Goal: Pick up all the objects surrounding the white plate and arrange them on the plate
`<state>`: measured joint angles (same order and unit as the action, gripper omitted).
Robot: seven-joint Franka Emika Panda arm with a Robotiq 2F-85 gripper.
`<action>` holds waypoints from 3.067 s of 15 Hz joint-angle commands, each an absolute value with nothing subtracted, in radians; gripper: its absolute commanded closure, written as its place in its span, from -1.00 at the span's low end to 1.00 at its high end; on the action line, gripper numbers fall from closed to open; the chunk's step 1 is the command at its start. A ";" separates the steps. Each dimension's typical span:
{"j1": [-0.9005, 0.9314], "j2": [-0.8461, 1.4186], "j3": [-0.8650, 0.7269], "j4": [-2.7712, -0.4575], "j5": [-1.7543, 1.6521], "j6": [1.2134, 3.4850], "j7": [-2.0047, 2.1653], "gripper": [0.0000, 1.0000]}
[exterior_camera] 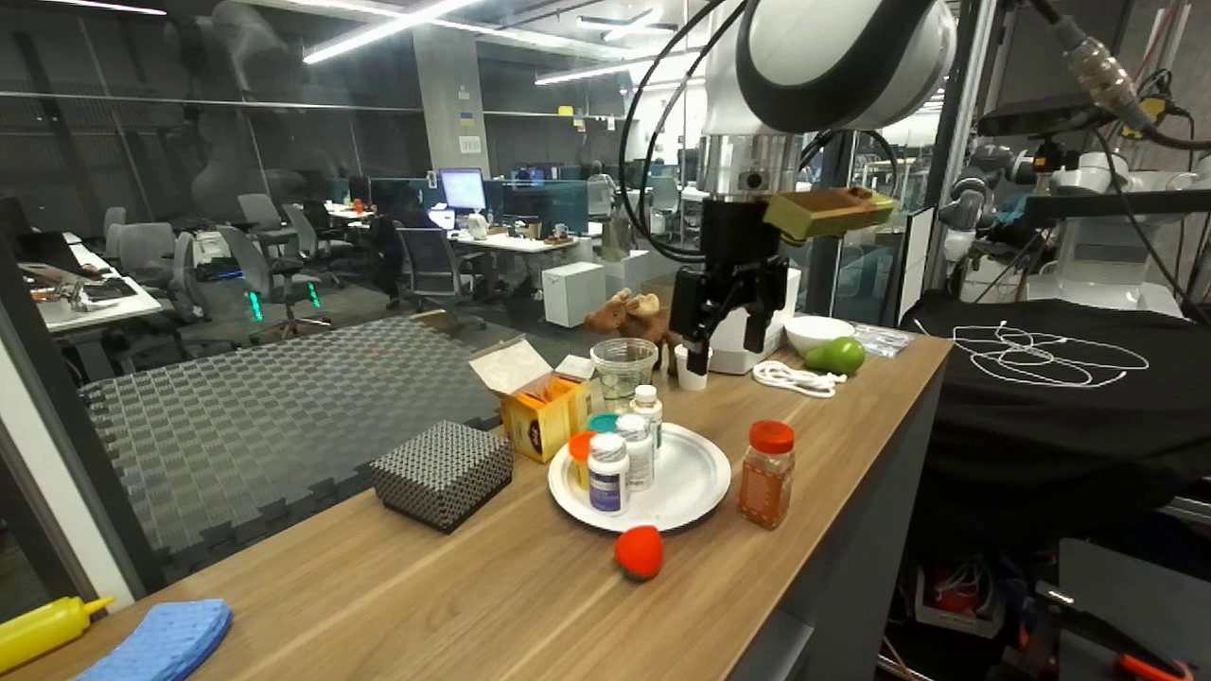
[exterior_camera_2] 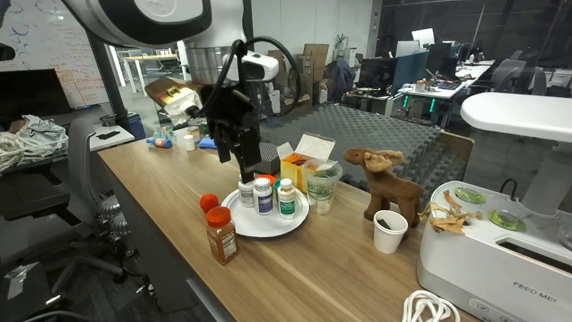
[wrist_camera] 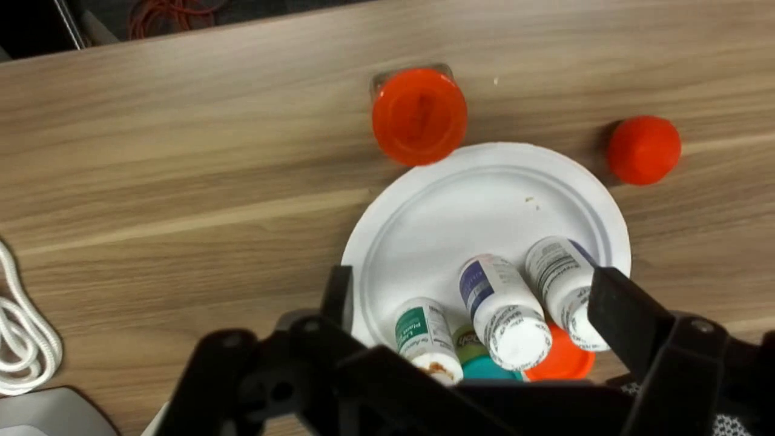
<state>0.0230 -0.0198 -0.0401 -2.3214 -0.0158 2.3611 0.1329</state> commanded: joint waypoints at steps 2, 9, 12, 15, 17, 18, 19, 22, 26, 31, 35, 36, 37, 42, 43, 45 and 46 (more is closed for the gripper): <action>0.008 -0.111 -0.034 -2.446 0.012 2.399 0.037 -1.00; 0.002 -0.056 -0.032 -2.500 0.035 2.476 0.019 -1.00; -0.001 -0.037 -0.031 -2.508 0.031 2.489 0.022 -1.00; -0.003 -0.015 -0.031 -2.506 0.029 2.502 0.032 -1.00; -0.003 -0.004 -0.031 -2.504 0.028 2.517 0.043 -1.00; -0.003 0.003 -0.032 -2.502 0.026 2.523 0.048 -1.00; -0.004 0.009 -0.032 -2.501 0.018 2.530 0.054 -0.99; -0.005 0.016 -0.034 -2.503 0.002 2.547 0.065 -0.40; -0.007 0.014 -0.037 -2.504 -0.046 2.563 0.105 0.27; -0.012 -0.001 -0.040 -2.508 -0.078 2.547 0.142 0.52; -0.022 -0.016 -0.045 -2.491 -0.116 2.514 0.185 0.52; -0.025 -0.021 -0.047 -2.480 -0.121 2.501 0.186 0.52; -0.028 -0.024 -0.048 -2.468 -0.117 2.491 0.173 0.52; -0.032 -0.001 -0.044 -2.356 -0.078 2.426 0.089 0.52; -0.031 0.008 -0.043 -2.332 -0.079 2.417 0.083 0.52; -0.031 0.039 -0.042 -2.280 -0.069 2.408 0.068 0.52; -0.031 0.058 -0.042 -2.255 -0.060 2.402 0.057 0.52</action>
